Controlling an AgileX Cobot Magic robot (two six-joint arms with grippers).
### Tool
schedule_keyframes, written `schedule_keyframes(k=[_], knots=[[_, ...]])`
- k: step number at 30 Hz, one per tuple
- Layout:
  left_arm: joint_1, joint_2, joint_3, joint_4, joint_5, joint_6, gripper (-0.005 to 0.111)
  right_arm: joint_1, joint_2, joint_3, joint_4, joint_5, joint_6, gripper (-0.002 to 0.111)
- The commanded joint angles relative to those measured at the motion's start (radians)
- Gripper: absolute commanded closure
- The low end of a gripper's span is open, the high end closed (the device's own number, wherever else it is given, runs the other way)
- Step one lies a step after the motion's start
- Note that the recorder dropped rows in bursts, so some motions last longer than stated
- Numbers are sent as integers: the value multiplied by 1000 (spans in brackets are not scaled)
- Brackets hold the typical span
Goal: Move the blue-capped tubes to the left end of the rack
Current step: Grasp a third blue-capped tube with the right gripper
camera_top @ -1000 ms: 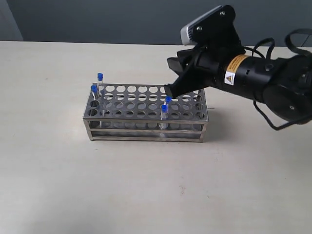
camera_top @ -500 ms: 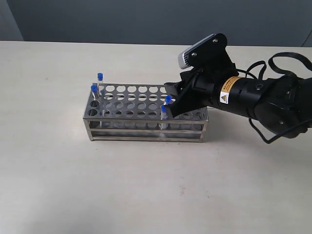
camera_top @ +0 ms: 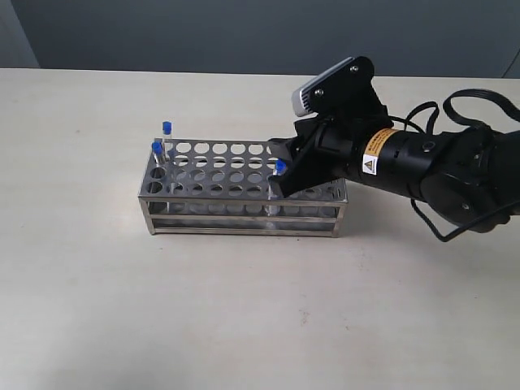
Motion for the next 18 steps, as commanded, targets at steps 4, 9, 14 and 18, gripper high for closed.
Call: schedule_keyframes(k=[4, 9, 14, 18], knots=[[-4, -5, -3, 1, -2, 0, 106, 1, 40, 7, -7, -7, -2, 62], [-4, -5, -3, 1, -2, 0, 106, 1, 81, 7, -22, -17, -2, 62], [-4, -5, -3, 1, -2, 0, 106, 1, 100, 7, -24, -22, -2, 62], [-4, -5, -3, 1, -2, 0, 106, 1, 119, 7, -24, -38, -2, 62]])
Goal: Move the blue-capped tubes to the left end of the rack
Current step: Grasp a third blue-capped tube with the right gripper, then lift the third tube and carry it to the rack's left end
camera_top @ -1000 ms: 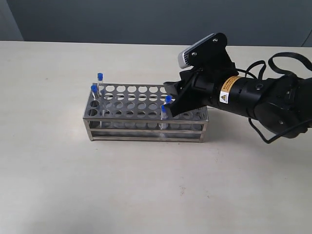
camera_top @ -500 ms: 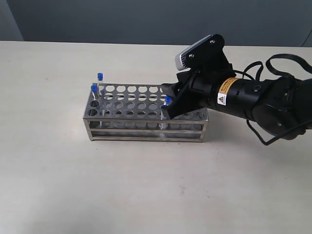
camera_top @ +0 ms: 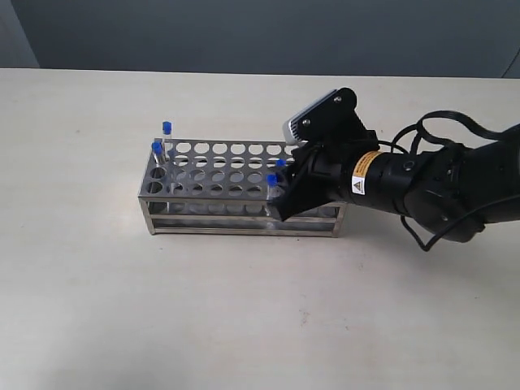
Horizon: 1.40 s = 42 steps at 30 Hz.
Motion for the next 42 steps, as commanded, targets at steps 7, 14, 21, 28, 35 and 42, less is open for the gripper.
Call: schedule_keyframes(k=[7, 14, 21, 28, 35, 42], knots=[[-4, -5, -3, 1, -2, 0, 106, 1, 47, 5, -3, -80, -2, 65], [-4, -5, -3, 1, -2, 0, 106, 1, 49, 5, -3, -80, -2, 102], [-4, -5, -3, 1, -2, 0, 106, 1, 22, 5, -3, -80, -7, 109], [-4, -5, -3, 1, -2, 0, 106, 1, -87, 3, -3, -90, -56, 109], [-4, -5, -3, 1, -2, 0, 106, 6, -132, -55, -35, -81, -57, 109], [-4, -5, -3, 1, -2, 0, 106, 56, -93, -156, -72, -93, -28, 109]])
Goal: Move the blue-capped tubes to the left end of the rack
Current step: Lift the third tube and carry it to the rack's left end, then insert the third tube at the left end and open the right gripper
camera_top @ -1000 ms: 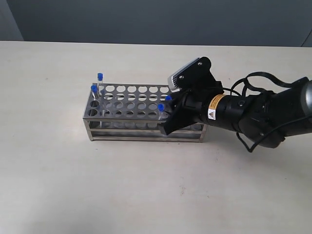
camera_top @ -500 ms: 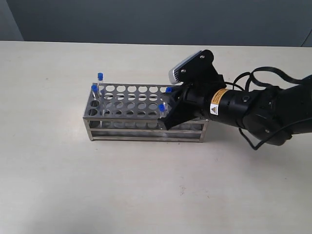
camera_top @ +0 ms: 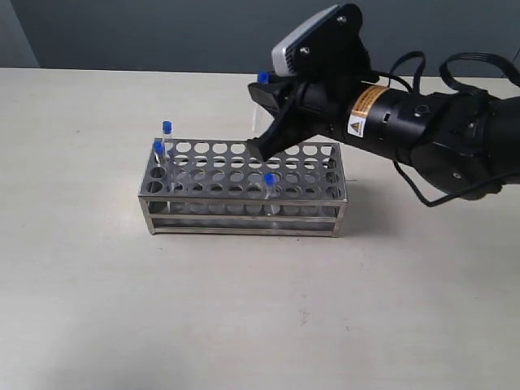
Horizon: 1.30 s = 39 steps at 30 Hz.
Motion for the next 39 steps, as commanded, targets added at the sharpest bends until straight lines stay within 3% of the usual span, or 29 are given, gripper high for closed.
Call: schedule_keyframes(k=[1, 14, 39], knots=[[-4, -5, -3, 1, -2, 0, 106, 48, 40, -65, -17, -19, 14, 109], [-4, -5, -3, 1, -2, 0, 106, 205, 210, -216, -17, -23, 37, 109], [-4, -5, -3, 1, -2, 0, 106, 216, 317, -255, -39, -20, 90, 109]])
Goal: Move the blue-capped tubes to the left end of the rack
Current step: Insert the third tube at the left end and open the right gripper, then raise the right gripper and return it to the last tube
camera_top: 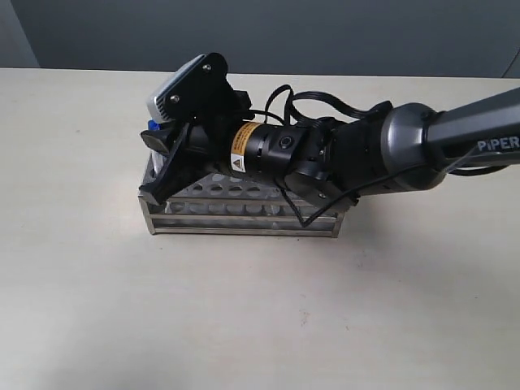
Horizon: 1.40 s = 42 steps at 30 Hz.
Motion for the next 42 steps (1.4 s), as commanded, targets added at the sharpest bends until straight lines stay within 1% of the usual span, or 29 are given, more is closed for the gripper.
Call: schedule_keyframes(k=[1, 11, 13, 15, 17, 18, 20, 28, 33, 34, 37, 42], knots=[[-4, -5, -3, 1, -2, 0, 106, 3, 30, -8, -26, -19, 4, 109], [-4, -5, -3, 1, -2, 0, 106, 3, 129, -88, -28, -9, 4, 109], [-4, -5, -3, 1, -2, 0, 106, 3, 134, -94, -28, 1, 4, 102], [-4, -5, -3, 1, -2, 0, 106, 3, 134, -94, -32, 14, 4, 91], [-4, -5, -3, 1, -2, 0, 106, 3, 134, -94, -42, 18, 4, 82], [-4, -5, -3, 1, -2, 0, 106, 3, 134, -94, -45, 23, 4, 79], [-4, -5, -3, 1, -2, 0, 106, 3, 130, -94, -47, 27, 4, 77], [-4, -5, -3, 1, -2, 0, 106, 3, 60, -94, -43, 69, 4, 77], [-4, -5, -3, 1, -2, 0, 106, 1, -63, -94, -21, 281, -1, 77], [-4, -5, -3, 1, -2, 0, 106, -9, -92, -88, -24, 301, 0, 77], [-4, -5, -3, 1, -2, 0, 106, -42, -169, -40, -11, 253, 0, 77], [-4, -5, -3, 1, -2, 0, 106, -131, -275, 102, 88, 144, -7, 77]])
